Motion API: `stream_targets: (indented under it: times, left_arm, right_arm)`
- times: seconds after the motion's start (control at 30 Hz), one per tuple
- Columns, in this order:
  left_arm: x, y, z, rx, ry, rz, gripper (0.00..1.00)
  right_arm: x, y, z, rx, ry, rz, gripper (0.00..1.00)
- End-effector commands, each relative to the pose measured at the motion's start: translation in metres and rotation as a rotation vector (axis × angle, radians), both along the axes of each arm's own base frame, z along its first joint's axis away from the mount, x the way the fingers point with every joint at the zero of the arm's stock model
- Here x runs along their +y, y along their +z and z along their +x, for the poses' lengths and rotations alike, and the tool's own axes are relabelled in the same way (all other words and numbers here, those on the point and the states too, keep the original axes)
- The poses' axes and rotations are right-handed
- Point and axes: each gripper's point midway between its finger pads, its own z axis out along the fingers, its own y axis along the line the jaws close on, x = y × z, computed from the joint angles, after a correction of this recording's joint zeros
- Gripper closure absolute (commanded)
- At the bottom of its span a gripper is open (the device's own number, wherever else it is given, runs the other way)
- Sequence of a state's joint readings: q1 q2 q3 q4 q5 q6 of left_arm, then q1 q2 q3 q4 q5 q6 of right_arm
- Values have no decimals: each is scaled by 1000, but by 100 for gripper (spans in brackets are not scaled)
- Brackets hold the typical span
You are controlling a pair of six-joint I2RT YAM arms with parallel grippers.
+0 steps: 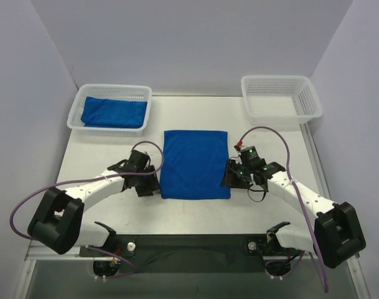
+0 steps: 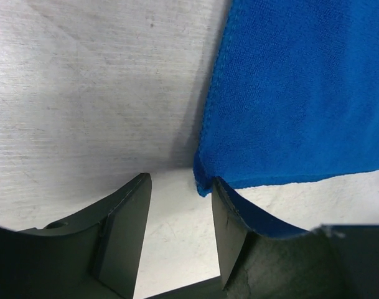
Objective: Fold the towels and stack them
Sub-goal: Fold the towel
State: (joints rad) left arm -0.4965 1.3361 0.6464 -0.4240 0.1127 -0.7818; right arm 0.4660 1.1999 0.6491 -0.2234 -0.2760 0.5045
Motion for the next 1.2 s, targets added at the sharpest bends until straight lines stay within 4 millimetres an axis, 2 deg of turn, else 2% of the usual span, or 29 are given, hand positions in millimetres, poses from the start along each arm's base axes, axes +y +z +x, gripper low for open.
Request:
stream_targets:
  times: [0.0,0.23,0.27,0.37,0.4,0.57,0.7,1.17]
  left_arm:
    - [-14,2,16,-51,21,-61,46]
    - [-25,-7,21,-46,-3,-59,54]
    - [-27,-6,21,-46,-7,-62,63]
    - [-29,-5,20,-46,-11,-67,78]
    - [-28,-4,19,-44,-11,-60,79]
    - [-22,2,18,-50,-4,-30,80]
    - [-26,8,18,-54,-18,-32,76]
    - [-37,31,25,-90,-54,-33,74]
  right_arm:
    - [-6,-9,-4,3,-18,-26,57]
    - [-10,-19,-8,14,-28,-38,57]
    - [-10,-19,-8,12,-29,-38,57]
    - [-10,-20,-8,15,-28,-41,57]
    - [-10,-19,-8,13,-30,-40,56]
    - [-10,-21,-7,20,-23,-45,56]
    - [-10,-24,-9,28,-19,-48,56]
    - [-11,-28,-12,42,-19,-52,56]
